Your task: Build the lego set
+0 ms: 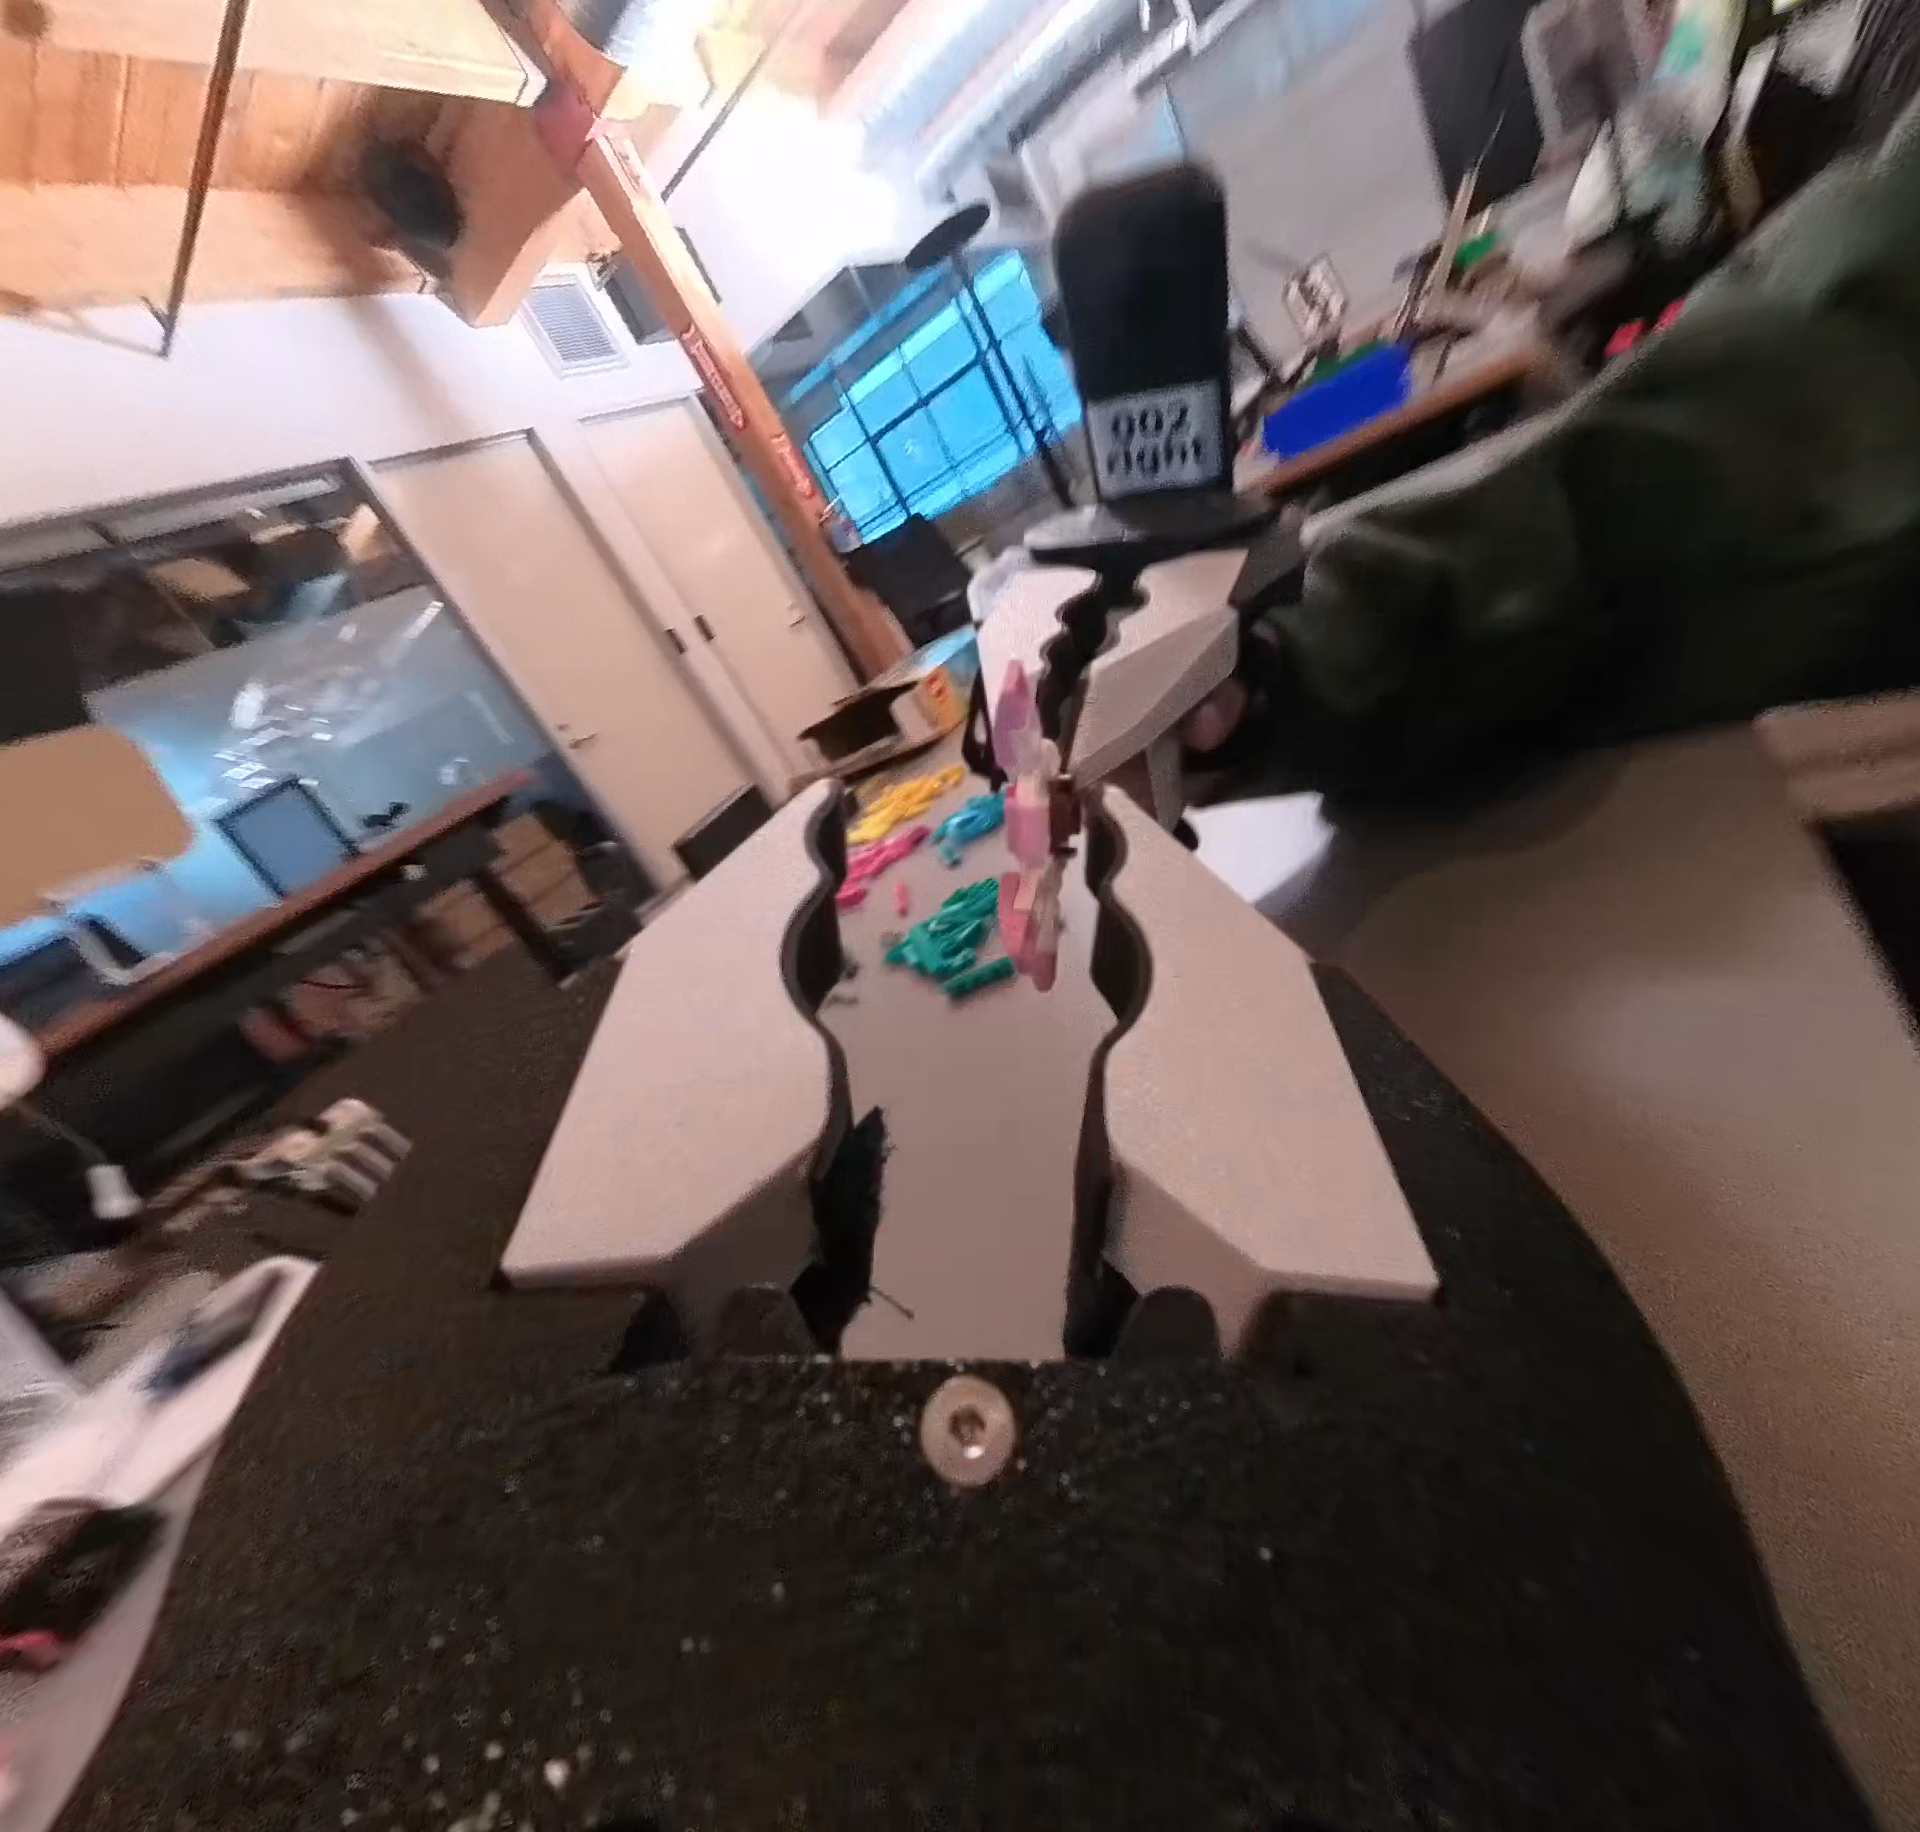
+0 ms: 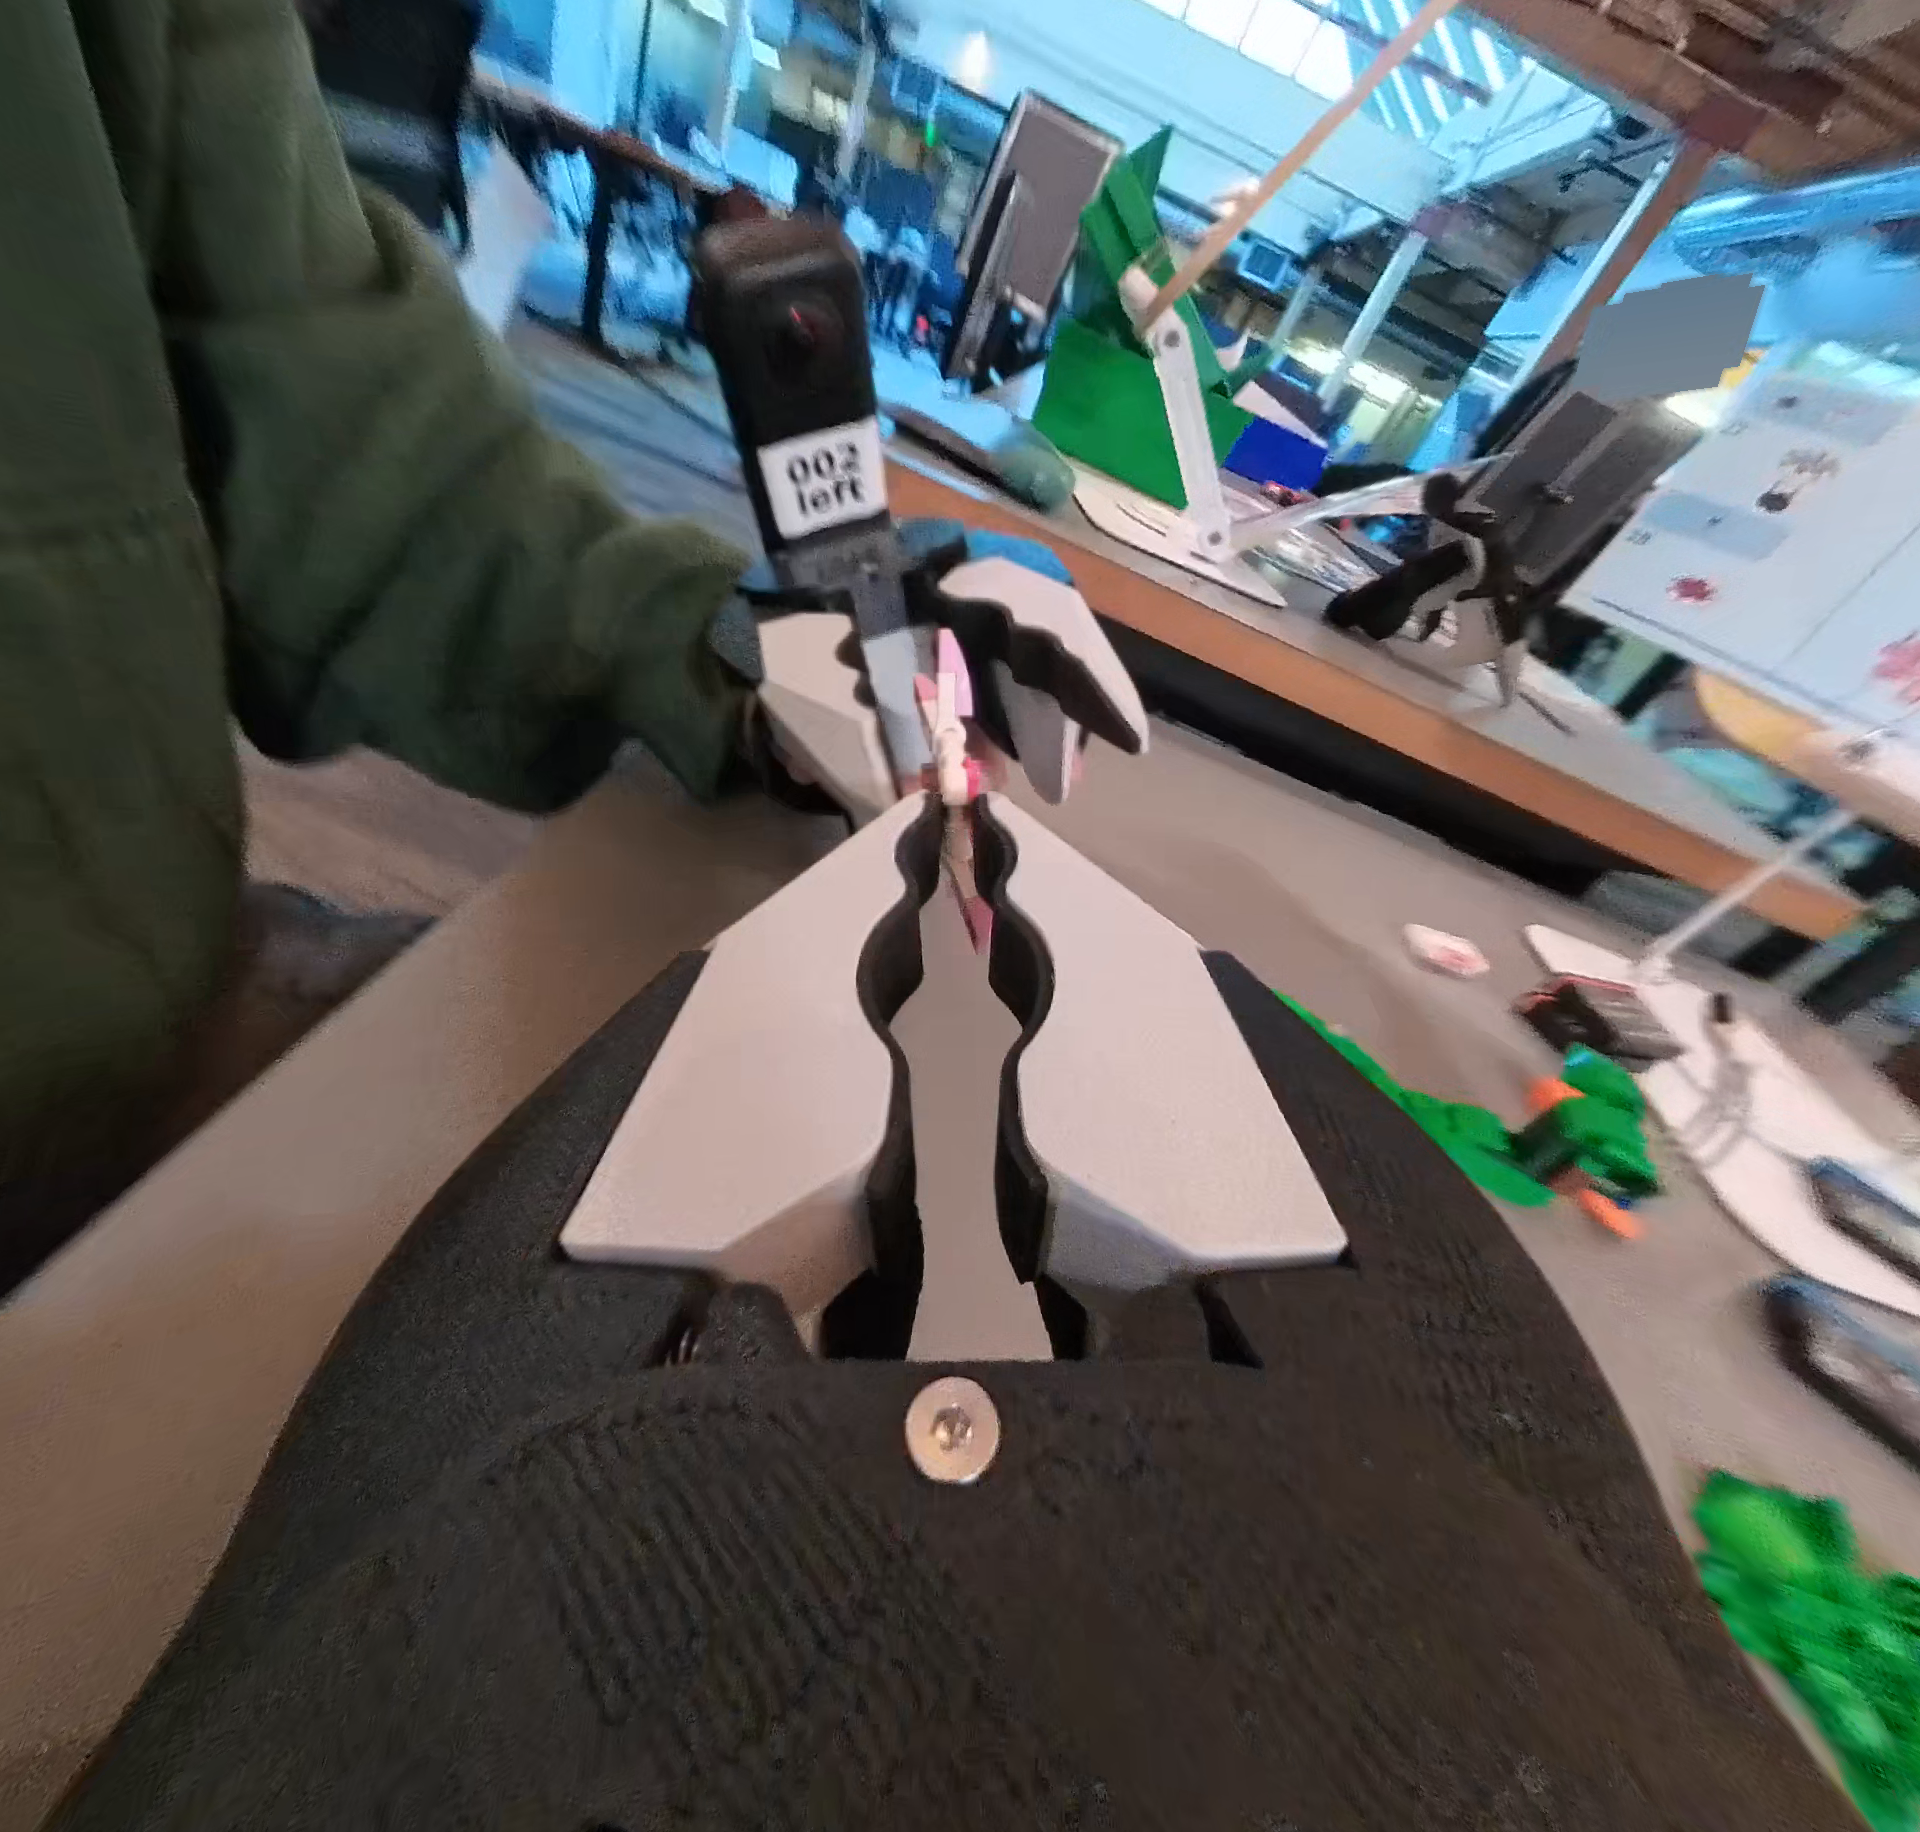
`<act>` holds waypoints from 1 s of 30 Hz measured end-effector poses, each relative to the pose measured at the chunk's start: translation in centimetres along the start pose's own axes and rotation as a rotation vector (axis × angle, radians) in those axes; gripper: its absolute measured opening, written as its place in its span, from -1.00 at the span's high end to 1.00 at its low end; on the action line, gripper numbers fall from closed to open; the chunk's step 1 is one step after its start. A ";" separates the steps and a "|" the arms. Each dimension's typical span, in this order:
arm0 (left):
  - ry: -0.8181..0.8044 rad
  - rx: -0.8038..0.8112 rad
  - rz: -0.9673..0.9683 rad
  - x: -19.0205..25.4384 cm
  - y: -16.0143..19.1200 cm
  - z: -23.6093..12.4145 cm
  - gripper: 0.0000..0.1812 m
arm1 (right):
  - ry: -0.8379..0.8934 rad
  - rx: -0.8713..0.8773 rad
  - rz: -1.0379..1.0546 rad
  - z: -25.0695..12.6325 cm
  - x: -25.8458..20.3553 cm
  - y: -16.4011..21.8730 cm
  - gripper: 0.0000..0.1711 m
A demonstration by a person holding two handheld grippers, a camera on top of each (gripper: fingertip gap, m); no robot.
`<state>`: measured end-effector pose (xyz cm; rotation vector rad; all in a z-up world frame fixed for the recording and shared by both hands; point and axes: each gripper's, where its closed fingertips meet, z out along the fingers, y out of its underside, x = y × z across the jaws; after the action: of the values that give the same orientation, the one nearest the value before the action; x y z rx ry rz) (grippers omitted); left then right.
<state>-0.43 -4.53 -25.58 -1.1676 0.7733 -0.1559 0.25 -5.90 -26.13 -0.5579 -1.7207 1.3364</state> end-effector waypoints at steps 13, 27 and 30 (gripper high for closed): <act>0.155 0.088 -0.240 1.0 -0.8 -0.4 0.84 | -0.046 0.132 0.145 -0.8 0.3 -1.4 0.96; 0.191 0.099 -0.246 1.7 -1.0 -0.2 0.88 | -0.053 0.094 0.112 -0.3 -0.2 -0.8 0.96; 0.201 0.103 -0.241 1.9 -1.1 -0.2 0.91 | -0.054 0.095 0.107 -0.2 -0.2 -0.8 0.96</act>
<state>1.11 -6.12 -25.53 -1.1557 0.7887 -0.5147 0.69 -6.21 -25.43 -0.5705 -1.6808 1.5132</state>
